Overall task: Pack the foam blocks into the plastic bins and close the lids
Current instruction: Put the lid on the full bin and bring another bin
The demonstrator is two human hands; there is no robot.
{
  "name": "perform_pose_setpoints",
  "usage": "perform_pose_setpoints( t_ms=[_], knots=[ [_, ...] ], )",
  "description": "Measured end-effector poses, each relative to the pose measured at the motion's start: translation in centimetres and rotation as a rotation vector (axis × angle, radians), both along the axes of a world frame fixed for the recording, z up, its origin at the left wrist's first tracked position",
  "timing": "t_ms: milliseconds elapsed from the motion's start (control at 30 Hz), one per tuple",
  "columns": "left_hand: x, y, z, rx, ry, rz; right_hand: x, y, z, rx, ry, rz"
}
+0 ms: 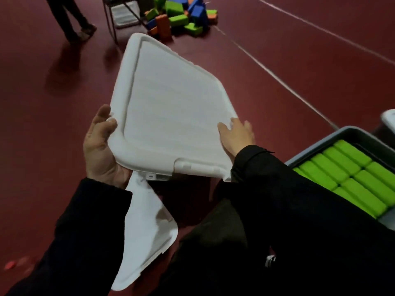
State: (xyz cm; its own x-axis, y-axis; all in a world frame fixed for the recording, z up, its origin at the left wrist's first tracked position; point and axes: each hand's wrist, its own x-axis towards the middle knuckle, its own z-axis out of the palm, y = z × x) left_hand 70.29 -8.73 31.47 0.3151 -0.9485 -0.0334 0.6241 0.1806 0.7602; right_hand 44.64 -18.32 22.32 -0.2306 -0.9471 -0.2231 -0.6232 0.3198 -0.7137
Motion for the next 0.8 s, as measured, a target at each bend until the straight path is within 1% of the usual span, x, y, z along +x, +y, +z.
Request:
perform_pose_setpoints(
  t_ms=[167,200,233,267,333,367,400,467,600,733,800],
  knots=[
    [-8.9,-5.7,0.3,-0.033,0.019,-0.346,-13.1,1.9,0.8,0.024,-0.098,-0.46],
    [-10.9,-6.9,0.0,-0.022,-0.017,-0.408,-15.9,2.9,0.4,0.03,-0.145,-0.562],
    [-13.4,-8.2,-0.4,-0.005,-0.085,-0.443,-18.6,4.1,0.0,0.024,-0.196,-0.673],
    [-15.9,-9.7,-1.3,0.04,-0.192,-0.438,-21.2,5.4,-0.7,0.002,-0.237,-0.779],
    [-21.1,-12.4,-4.2,0.145,-0.47,-0.425,-26.2,8.3,-2.8,-0.019,-0.287,-0.928],
    [-23.3,-13.0,-5.8,0.17,-0.617,-0.451,-28.2,9.5,-3.8,-0.027,-0.291,-0.991],
    [-26.1,-13.5,-7.6,0.174,-0.755,-0.519,-30.0,10.9,-4.2,-0.039,-0.29,-1.068],
    [-30.4,-14.2,-11.6,0.16,-0.957,-0.635,-32.7,13.3,-4.9,-0.053,-0.29,-1.169],
    [-38.5,-16.1,-18.5,0.186,-1.229,-0.743,-37.7,16.2,-9.7,-0.034,-0.281,-1.308],
    [-43.7,-17.1,-23.8,0.2,-1.358,-0.812,-39.7,17.2,-16.1,0.029,-0.268,-1.388],
    [-45.1,-17.3,-26.0,0.168,-1.44,-0.873,-40.0,17.6,-18.9,0.114,-0.163,-1.384]
  ],
)
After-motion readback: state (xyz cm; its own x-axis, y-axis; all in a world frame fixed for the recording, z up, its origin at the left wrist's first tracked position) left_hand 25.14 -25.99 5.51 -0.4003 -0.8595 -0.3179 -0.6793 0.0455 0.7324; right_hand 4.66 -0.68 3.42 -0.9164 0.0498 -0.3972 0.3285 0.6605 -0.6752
